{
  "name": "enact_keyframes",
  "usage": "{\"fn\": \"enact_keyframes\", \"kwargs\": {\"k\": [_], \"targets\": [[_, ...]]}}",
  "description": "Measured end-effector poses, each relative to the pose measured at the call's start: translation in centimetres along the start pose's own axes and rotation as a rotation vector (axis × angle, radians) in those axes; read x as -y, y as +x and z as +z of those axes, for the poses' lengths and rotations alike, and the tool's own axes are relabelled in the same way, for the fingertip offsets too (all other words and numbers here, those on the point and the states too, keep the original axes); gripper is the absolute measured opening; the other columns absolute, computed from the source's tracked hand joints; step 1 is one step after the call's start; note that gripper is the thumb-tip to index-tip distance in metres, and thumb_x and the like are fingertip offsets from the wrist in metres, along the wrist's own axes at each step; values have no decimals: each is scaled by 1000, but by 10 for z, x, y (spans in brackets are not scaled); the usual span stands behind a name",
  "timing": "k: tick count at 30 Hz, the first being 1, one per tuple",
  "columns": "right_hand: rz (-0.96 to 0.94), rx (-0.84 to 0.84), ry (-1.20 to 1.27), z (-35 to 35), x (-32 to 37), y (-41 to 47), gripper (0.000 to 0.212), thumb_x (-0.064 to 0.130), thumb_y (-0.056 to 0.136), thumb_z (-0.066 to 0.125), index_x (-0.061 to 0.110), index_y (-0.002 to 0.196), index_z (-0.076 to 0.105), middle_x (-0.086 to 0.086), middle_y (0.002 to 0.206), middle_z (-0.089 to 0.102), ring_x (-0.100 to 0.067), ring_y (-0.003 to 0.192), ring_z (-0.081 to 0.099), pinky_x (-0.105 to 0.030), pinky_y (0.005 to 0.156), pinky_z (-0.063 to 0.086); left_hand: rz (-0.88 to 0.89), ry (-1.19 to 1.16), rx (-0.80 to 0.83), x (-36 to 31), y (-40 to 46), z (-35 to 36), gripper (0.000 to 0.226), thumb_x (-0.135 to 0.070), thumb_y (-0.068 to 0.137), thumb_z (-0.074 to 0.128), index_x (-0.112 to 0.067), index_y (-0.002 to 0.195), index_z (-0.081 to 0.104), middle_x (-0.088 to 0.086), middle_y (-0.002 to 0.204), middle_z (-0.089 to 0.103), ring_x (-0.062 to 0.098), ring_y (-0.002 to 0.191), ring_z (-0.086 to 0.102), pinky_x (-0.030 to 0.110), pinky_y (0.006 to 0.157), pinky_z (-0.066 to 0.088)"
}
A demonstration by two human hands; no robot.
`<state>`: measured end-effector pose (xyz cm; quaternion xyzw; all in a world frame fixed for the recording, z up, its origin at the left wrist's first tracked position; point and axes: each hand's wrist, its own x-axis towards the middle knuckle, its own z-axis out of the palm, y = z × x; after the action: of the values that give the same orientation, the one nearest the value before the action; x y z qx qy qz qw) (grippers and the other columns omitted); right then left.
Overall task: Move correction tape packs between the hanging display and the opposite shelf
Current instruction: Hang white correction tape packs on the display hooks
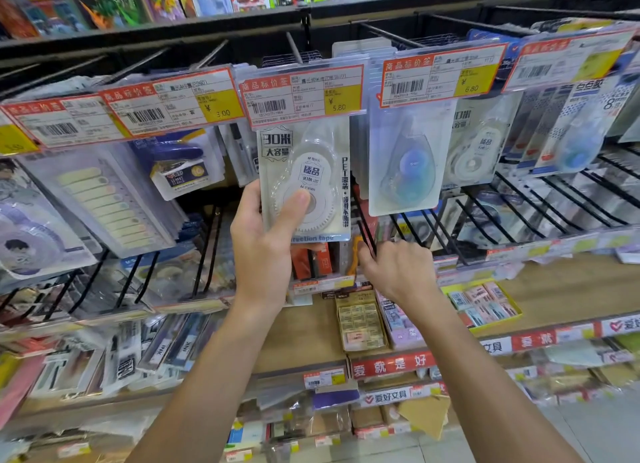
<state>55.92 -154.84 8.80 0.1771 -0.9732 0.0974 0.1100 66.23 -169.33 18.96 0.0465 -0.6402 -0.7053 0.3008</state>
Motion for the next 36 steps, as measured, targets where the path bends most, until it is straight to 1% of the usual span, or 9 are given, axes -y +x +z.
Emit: {"fn": "enact_keyframes", "kwargs": {"k": [3, 6, 11, 19, 23, 26, 28, 31, 36], "targets": [[0, 4, -10, 0, 0, 0, 61, 53, 104, 28, 10, 71, 58, -13, 80, 68, -31, 74, 63, -33, 61, 33, 21, -3, -6, -4, 4, 2, 25, -19, 89, 66, -18, 113, 63, 5, 109, 73, 28, 106, 70, 58, 95, 54], [0, 5, -10, 0, 0, 0, 61, 53, 103, 28, 10, 71, 58, -13, 80, 68, -32, 76, 64, -32, 61, 34, 16, 15, 7, -7, 9, 3, 22, -23, 89, 66, -21, 111, 62, 3, 106, 74, 31, 104, 70, 61, 89, 54], [0, 1, -35, 2, 0, 0, 66, 53, 103, 29, 6, 79, 68, -14, 82, 70, -33, 79, 67, -33, 61, 34, 22, -11, 2, -2, 4, 2, 23, -21, 89, 67, -19, 112, 63, 10, 112, 73, 33, 106, 69, 67, 92, 51], [4, 11, -38, 2, 0, 0, 66, 53, 103, 28, 6, 82, 69, -15, 84, 70, -33, 80, 66, -34, 62, 37, 7, -15, 8, 3, -2, 3, 22, -23, 88, 67, -22, 109, 63, 3, 107, 74, 31, 103, 70, 54, 82, 55], [9, 2, -28, 2, 0, 0, 66, 53, 104, 29, 5, 80, 68, -15, 82, 70, -33, 79, 66, -33, 62, 37, 46, -12, 8, -4, 4, 4, 20, -19, 89, 68, -16, 108, 62, 11, 109, 73, 31, 104, 70, 56, 93, 55], [10, 1, -20, 2, 0, 0, 67, 53, 104, 29, 5, 79, 68, -14, 82, 70, -33, 78, 65, -33, 62, 36, 51, -31, 2, -9, 12, 4, 19, -19, 89, 68, -17, 106, 62, 6, 105, 73, 30, 104, 70, 55, 94, 55], [6, 5, -22, 1, 0, 0, 67, 53, 104, 28, 5, 81, 69, -15, 84, 70, -33, 80, 66, -33, 63, 36, 13, -50, 17, -8, 12, 4, 19, -21, 89, 67, -19, 107, 62, 3, 104, 74, 30, 103, 71, 50, 85, 59], [5, 13, -18, 1, 0, 0, 67, 52, 104, 28, 4, 81, 69, -16, 85, 70, -33, 81, 66, -33, 63, 34, -65, -99, 44, -4, 4, 4, 18, -20, 93, 65, -20, 110, 60, 4, 106, 72, 29, 100, 72, 33, 57, 59], [7, 7, -6, 1, 0, 0, 66, 51, 104, 28, 5, 79, 67, -16, 85, 70, -33, 80, 65, -33, 62, 34, -84, -86, 40, 3, -5, 2, 23, -22, 91, 66, -18, 112, 59, 6, 109, 72, 29, 99, 72, 30, 53, 58]]}}
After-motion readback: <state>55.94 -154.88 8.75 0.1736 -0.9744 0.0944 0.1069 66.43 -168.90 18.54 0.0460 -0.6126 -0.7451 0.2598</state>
